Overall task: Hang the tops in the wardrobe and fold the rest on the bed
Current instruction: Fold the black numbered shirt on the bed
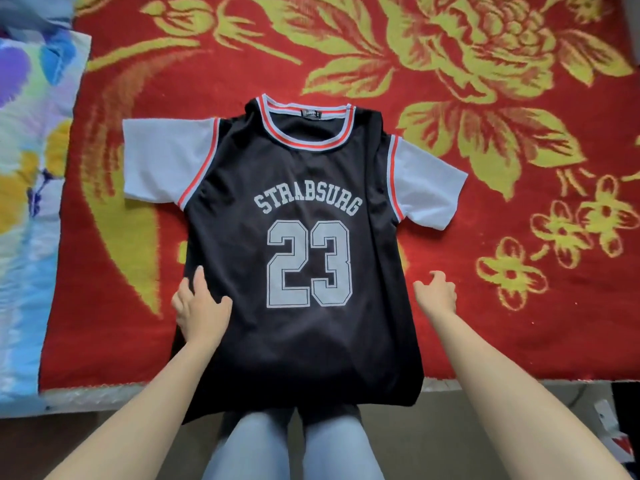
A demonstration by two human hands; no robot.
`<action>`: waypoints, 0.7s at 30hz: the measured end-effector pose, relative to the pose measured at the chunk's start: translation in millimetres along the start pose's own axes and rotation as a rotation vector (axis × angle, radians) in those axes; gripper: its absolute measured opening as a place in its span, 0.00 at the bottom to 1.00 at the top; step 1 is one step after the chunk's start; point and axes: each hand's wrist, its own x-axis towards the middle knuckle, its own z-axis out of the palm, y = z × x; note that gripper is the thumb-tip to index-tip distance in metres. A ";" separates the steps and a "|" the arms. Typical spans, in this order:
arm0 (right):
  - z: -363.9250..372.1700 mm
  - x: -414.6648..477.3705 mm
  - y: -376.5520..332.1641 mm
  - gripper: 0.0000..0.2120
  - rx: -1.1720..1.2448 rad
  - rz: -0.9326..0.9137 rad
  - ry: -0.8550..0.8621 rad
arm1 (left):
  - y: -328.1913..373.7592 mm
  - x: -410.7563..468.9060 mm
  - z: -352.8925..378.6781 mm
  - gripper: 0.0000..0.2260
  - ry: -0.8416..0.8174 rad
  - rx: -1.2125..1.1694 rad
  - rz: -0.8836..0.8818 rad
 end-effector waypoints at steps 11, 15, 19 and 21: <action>-47.6 171.9 -71.9 0.22 0.743 0.122 -0.038 | 114.0 44.2 64.4 0.31 -0.017 0.160 0.177; -46.9 202.8 -78.8 0.22 0.912 0.219 0.025 | 145.9 46.5 90.2 0.30 -0.023 0.152 0.173; -68.7 221.9 -74.8 0.08 0.891 0.242 0.000 | 169.3 43.6 104.0 0.30 -0.043 0.119 0.187; -93.5 241.6 -60.0 0.14 0.868 0.183 0.137 | 178.9 43.4 109.0 0.29 -0.039 0.086 0.213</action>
